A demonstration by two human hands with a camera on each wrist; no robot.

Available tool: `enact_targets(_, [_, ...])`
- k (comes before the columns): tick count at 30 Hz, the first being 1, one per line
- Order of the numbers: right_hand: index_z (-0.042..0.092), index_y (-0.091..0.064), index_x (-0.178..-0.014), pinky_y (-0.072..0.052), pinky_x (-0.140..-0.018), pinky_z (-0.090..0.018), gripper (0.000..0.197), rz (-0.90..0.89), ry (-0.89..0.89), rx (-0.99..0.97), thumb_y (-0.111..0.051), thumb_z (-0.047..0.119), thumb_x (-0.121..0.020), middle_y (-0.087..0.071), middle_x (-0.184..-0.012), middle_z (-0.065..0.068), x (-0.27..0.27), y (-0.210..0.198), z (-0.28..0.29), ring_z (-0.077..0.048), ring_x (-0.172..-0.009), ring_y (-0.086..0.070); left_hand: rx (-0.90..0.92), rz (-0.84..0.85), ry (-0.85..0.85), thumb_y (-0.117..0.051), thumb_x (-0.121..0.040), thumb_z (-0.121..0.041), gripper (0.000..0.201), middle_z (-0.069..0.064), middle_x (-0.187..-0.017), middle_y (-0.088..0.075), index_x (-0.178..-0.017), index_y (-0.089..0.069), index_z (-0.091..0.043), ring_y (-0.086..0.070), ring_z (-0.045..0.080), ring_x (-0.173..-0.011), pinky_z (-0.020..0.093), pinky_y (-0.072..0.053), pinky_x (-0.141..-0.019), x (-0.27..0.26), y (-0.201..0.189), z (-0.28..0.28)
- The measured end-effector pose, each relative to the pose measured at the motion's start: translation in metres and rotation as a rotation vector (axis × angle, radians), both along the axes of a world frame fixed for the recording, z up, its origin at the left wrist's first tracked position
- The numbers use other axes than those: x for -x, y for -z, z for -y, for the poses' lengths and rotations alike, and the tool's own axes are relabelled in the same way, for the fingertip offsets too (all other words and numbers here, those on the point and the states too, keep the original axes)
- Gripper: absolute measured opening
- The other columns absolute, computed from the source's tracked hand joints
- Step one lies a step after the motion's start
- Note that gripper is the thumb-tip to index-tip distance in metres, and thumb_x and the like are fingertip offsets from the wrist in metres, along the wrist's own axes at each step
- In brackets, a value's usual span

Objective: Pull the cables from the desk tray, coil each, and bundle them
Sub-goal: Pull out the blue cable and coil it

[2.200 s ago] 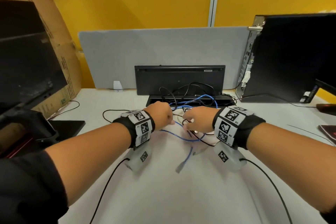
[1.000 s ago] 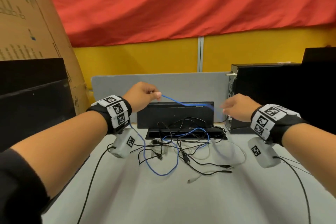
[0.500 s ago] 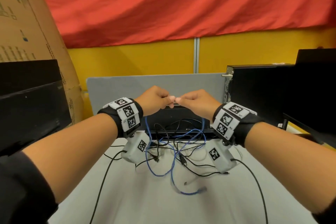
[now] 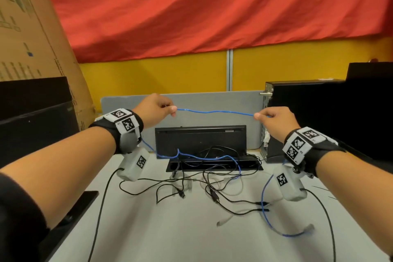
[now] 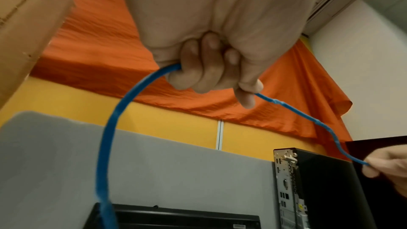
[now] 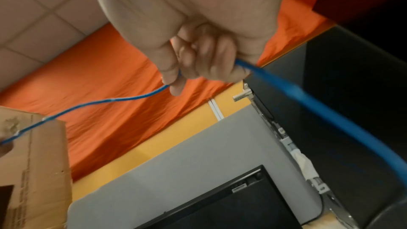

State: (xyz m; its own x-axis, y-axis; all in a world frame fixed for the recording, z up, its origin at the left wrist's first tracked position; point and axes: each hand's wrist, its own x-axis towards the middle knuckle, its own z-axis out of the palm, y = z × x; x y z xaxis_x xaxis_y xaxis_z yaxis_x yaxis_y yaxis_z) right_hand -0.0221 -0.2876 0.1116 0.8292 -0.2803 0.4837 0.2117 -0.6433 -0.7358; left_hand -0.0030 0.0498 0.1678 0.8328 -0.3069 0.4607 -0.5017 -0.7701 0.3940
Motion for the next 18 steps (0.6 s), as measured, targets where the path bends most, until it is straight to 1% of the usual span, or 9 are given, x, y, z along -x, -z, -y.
enact_targets(2, [0.010,-0.073,-0.081,-0.046,-0.063,-0.030,0.020,-0.116,-0.058,-0.004,-0.063,0.025,-0.091,-0.060,-0.063,0.001,0.001,-0.002,-0.009,-0.013,-0.061,-0.053,0.002,0.012,0.017,-0.055,-0.098,-0.024,0.026,-0.004,-0.050,-0.036,-0.077,-0.070,-0.018,-0.028,0.005,-0.038,0.019,-0.025,-0.043,0.000,-0.001,0.007])
enact_targets(5, [0.012,-0.070,-0.085,-0.049,-0.068,-0.032,0.018,-0.240,-0.126,0.262,-0.056,0.021,-0.093,-0.065,-0.076,-0.005,0.009,-0.013,-0.032,-0.023,-0.077,-0.062,-0.008,0.005,0.055,-0.055,-0.098,-0.025,0.025,-0.005,-0.052,-0.039,-0.076,-0.068,-0.020,-0.032,0.007,-0.043,0.023,-0.029,-0.047,0.001,0.001,0.025])
enact_targets(7, [0.010,-0.067,-0.113,-0.049,-0.084,-0.033,0.026,-0.197,-0.194,0.364,-0.051,0.013,-0.092,-0.069,-0.105,-0.008,0.013,-0.023,-0.054,-0.027,-0.102,-0.062,-0.044,-0.006,0.082,-0.055,-0.098,-0.027,0.025,-0.005,-0.052,-0.040,-0.078,-0.068,-0.019,-0.034,0.010,-0.046,0.024,-0.029,-0.049,0.002,0.005,0.039])
enact_targets(9, [0.015,-0.051,-0.137,-0.043,-0.090,-0.025,0.048,-0.150,-0.319,0.332,-0.053,0.012,-0.089,-0.063,-0.126,-0.003,0.018,-0.031,-0.076,-0.018,-0.115,-0.057,-0.076,-0.012,0.114,-0.055,-0.098,-0.028,0.025,-0.006,-0.050,-0.040,-0.079,-0.068,-0.019,-0.033,0.008,-0.043,0.024,-0.029,-0.047,0.003,0.009,0.053])
enact_targets(11, [0.020,-0.054,-0.134,-0.044,-0.077,-0.022,0.046,-0.099,-0.409,0.368,-0.057,0.022,-0.089,-0.068,-0.111,0.000,0.018,-0.036,-0.095,-0.010,-0.095,-0.062,-0.078,-0.015,0.146,-0.056,-0.097,-0.028,0.024,-0.005,-0.052,-0.040,-0.078,-0.068,-0.018,-0.032,0.006,-0.043,0.023,-0.027,-0.046,0.004,0.011,0.064])
enact_targets(12, [0.021,-0.061,-0.124,-0.043,-0.068,-0.023,0.035,-0.079,-0.426,0.410,-0.058,0.027,-0.089,-0.069,-0.093,0.002,0.017,-0.038,-0.102,-0.009,-0.080,-0.061,-0.067,-0.017,0.165,-0.057,-0.097,-0.028,0.025,-0.003,-0.053,-0.041,-0.078,-0.068,-0.016,-0.032,0.006,-0.043,0.022,-0.027,-0.046,0.004,0.010,0.067])
enact_targets(14, [0.016,-0.071,-0.099,-0.036,-0.055,-0.025,0.022,-0.032,-0.380,0.462,-0.058,0.033,-0.093,-0.058,-0.065,0.003,0.016,-0.040,-0.104,-0.012,-0.060,-0.052,-0.027,-0.024,0.192,-0.059,-0.095,-0.027,0.025,-0.004,-0.052,-0.040,-0.076,-0.067,-0.014,-0.031,0.004,-0.040,0.018,-0.026,-0.044,0.004,0.008,0.069])
enact_targets(16, [0.011,-0.074,-0.084,-0.035,-0.052,-0.026,0.031,0.022,-0.285,0.436,-0.059,0.036,-0.094,-0.052,-0.059,-0.003,0.012,-0.041,-0.093,-0.015,-0.054,-0.045,0.015,-0.036,0.191,-0.059,-0.096,-0.028,0.026,-0.005,-0.049,-0.036,-0.077,-0.068,-0.014,-0.030,0.005,-0.036,0.015,-0.023,-0.040,0.002,0.003,0.062])
enact_targets(18, [0.012,-0.074,-0.078,-0.038,-0.053,-0.027,0.032,0.061,-0.174,0.392,-0.060,0.036,-0.093,-0.056,-0.059,-0.007,0.008,-0.042,-0.073,-0.017,-0.053,-0.046,0.042,-0.037,0.160,-0.055,-0.098,-0.028,0.027,-0.005,-0.049,-0.034,-0.079,-0.069,-0.014,-0.027,0.005,-0.036,0.016,-0.024,-0.041,-0.001,-0.001,0.047])
